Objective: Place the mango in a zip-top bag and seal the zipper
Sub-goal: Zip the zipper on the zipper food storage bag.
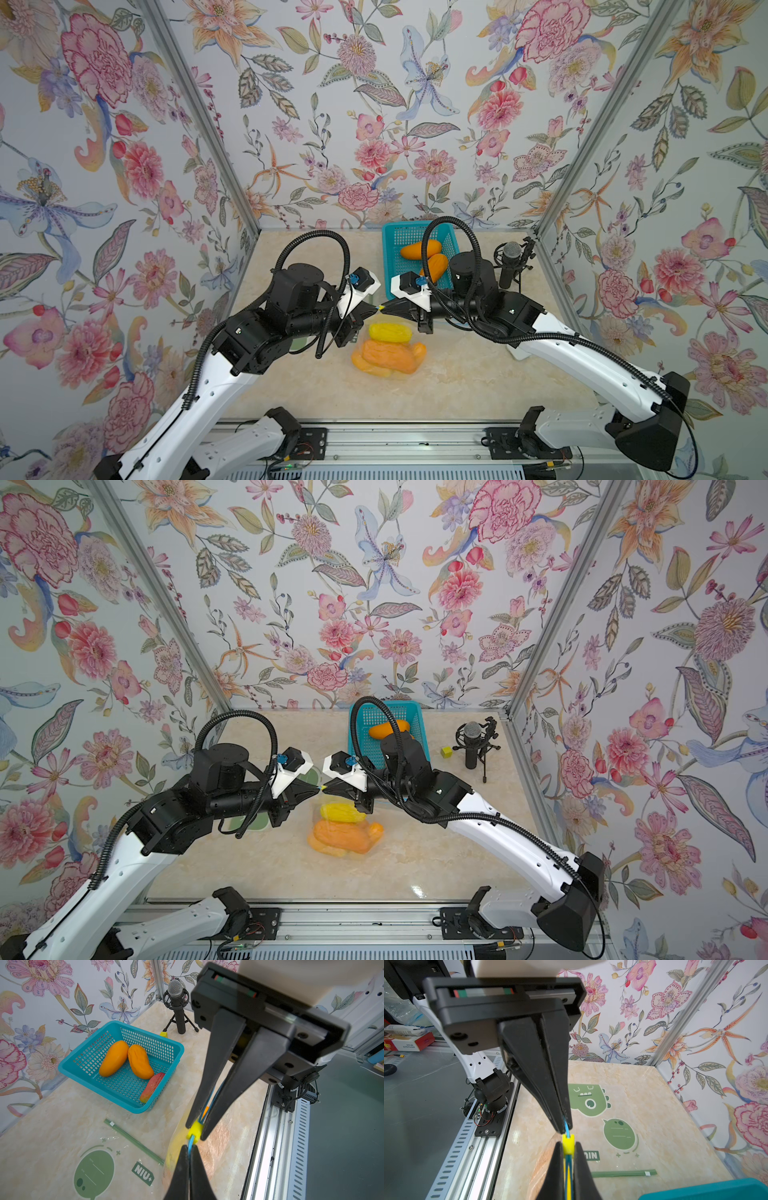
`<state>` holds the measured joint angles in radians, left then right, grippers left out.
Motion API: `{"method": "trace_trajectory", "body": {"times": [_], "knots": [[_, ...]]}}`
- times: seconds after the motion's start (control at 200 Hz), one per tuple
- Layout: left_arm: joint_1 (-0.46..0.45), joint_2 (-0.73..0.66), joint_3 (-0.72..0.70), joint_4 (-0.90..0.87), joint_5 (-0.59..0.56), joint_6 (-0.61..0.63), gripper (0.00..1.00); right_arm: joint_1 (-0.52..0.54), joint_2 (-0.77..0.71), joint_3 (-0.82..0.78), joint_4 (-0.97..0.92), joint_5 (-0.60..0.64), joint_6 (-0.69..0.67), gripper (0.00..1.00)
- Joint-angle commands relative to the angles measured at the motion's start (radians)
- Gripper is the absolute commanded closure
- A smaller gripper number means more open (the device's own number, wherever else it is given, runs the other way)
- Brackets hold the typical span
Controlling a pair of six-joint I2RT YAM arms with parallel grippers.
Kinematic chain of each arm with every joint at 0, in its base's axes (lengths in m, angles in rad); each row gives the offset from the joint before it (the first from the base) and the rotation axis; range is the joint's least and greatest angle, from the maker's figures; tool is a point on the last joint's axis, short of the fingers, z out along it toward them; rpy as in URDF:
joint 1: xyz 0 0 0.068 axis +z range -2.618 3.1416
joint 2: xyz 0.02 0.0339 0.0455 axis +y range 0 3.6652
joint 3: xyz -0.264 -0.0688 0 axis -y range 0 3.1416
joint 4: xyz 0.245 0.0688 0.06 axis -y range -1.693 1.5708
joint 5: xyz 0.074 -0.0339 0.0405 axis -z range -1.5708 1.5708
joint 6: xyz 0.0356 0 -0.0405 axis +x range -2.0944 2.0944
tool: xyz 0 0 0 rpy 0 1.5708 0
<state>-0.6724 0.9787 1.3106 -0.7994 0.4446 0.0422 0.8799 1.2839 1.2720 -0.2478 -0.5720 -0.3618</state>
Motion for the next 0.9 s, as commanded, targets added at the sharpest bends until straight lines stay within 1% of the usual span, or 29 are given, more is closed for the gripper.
{"method": "trace_trajectory", "body": {"times": [0.0, 0.095, 0.275, 0.53, 0.896], "knots": [[0.016, -0.019, 0.038, -0.008, -0.051, 0.021, 1.00, -0.020, -0.053, -0.021, -0.001, -0.013, 0.010, 0.96], [0.016, -0.017, 0.039, -0.011, -0.054, 0.019, 1.00, -0.024, -0.060, -0.025, -0.015, -0.012, 0.009, 0.94], [0.017, -0.023, 0.042, -0.001, -0.079, 0.016, 1.00, -0.032, -0.089, -0.032, -0.063, 0.014, -0.009, 0.94], [0.017, -0.033, 0.043, 0.012, -0.130, 0.015, 1.00, -0.042, -0.142, -0.075, -0.084, 0.052, 0.002, 0.94], [0.017, -0.071, 0.033, 0.046, -0.271, -0.004, 1.00, -0.059, -0.235, -0.139, -0.124, 0.122, 0.017, 0.94]]}}
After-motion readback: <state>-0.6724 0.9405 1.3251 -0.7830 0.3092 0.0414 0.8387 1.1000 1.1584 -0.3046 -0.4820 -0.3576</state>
